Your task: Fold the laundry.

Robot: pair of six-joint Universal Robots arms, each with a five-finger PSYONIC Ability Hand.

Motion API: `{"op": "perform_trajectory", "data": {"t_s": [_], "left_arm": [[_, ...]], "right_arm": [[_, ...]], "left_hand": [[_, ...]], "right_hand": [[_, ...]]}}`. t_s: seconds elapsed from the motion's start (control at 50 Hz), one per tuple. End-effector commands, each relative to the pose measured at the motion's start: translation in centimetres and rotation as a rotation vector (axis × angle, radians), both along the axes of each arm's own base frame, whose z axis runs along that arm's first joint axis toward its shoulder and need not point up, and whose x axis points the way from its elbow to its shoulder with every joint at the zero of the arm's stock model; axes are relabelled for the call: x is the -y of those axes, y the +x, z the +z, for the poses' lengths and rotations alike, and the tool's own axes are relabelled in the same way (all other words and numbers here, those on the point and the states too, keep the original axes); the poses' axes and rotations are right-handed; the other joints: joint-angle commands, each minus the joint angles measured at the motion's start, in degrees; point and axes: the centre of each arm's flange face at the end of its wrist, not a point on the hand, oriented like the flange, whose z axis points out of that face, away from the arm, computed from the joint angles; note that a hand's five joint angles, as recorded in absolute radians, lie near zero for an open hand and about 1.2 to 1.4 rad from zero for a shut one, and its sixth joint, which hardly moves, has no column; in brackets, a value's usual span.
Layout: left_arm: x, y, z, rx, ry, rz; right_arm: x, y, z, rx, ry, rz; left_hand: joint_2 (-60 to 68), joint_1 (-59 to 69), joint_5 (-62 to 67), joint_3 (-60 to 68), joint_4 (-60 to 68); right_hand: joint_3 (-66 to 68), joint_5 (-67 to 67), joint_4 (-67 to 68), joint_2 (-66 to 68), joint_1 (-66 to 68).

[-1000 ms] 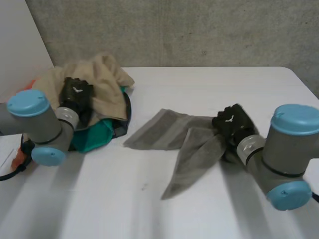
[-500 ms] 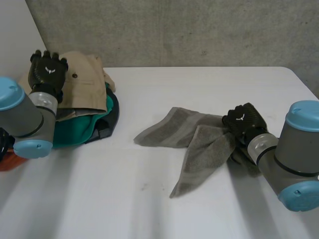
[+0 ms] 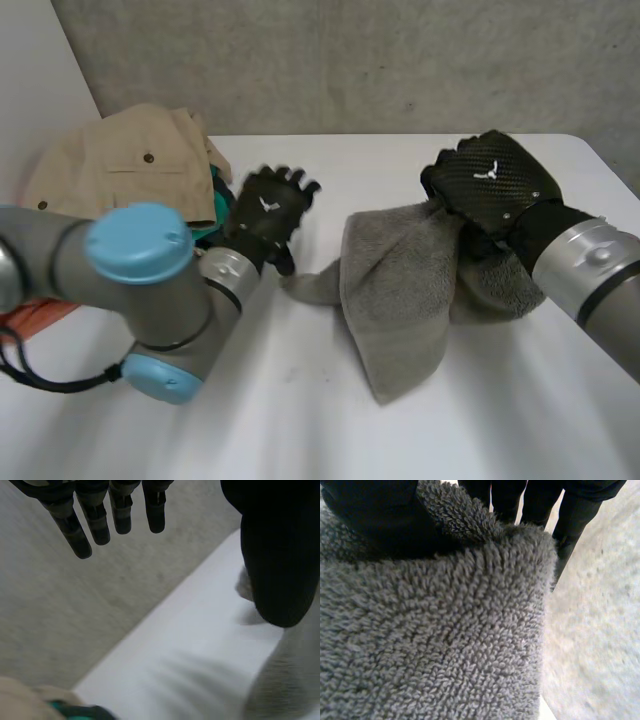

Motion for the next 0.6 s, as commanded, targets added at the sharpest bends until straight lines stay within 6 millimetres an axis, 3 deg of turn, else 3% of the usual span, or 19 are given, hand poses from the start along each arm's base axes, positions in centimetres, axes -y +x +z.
{"op": "perform_trajectory", "data": {"t_s": [0.02,0.1,0.16,0.18,0.2,0.24,0.34,0.52,0.6], "left_arm": [[-0.4,-1.5,-3.8,-0.080,0.243,-0.058],[-2.1,-2.3,-4.4,-0.155,0.401,-0.158],[-2.8,-2.8,-4.3,-0.192,0.468,-0.222],[-2.6,-2.8,-3.8,-0.206,0.461,-0.224],[-2.5,-2.8,-3.6,-0.210,0.458,-0.215],[-2.1,-2.5,-2.8,-0.216,0.430,-0.181],[-0.7,0.4,1.8,-0.250,0.318,-0.021],[-4.2,2.8,5.8,-0.263,0.278,-0.027],[-5.0,3.5,6.6,-0.256,0.246,-0.027]], "right_arm": [[-2.0,-0.4,2.5,0.114,0.013,0.065],[-2.3,-0.4,2.6,0.143,0.035,0.073],[-2.2,-0.4,2.7,0.155,0.034,0.072],[-2.2,-0.4,2.8,0.158,0.031,0.069],[-2.1,-0.4,3.0,0.160,0.025,0.062],[-1.6,-0.5,3.2,0.163,0.020,0.047],[-0.1,-1.4,3.1,0.156,0.025,0.007],[3.0,-1.4,1.6,0.166,0.082,-0.044],[6.6,-1.3,-0.5,0.202,0.174,-0.111]], "left_hand": [[-2.17,-3.16,-2.75,-2.28,-1.94],[1.51,0.52,0.93,1.41,1.74],[31.17,30.18,30.59,31.07,31.40],[64.11,63.12,63.53,64.00,64.34],[67.75,66.76,67.17,67.64,67.97],[67.78,66.79,67.20,67.68,68.01],[67.78,66.79,67.20,67.68,68.01],[67.78,66.79,67.20,67.68,68.01],[67.78,66.79,67.20,67.68,68.01]], "right_hand": [[12.58,15.35,11.38,13.92,20.89],[12.58,15.35,11.38,13.92,20.89],[12.58,15.35,11.38,13.92,20.89],[12.58,15.35,11.38,13.92,20.89],[12.58,15.35,11.38,13.92,20.89],[12.58,15.35,11.38,13.92,20.89],[12.58,15.35,11.38,13.92,20.89],[12.58,15.35,11.38,13.92,20.89],[12.58,15.35,11.38,13.92,20.89]]}}
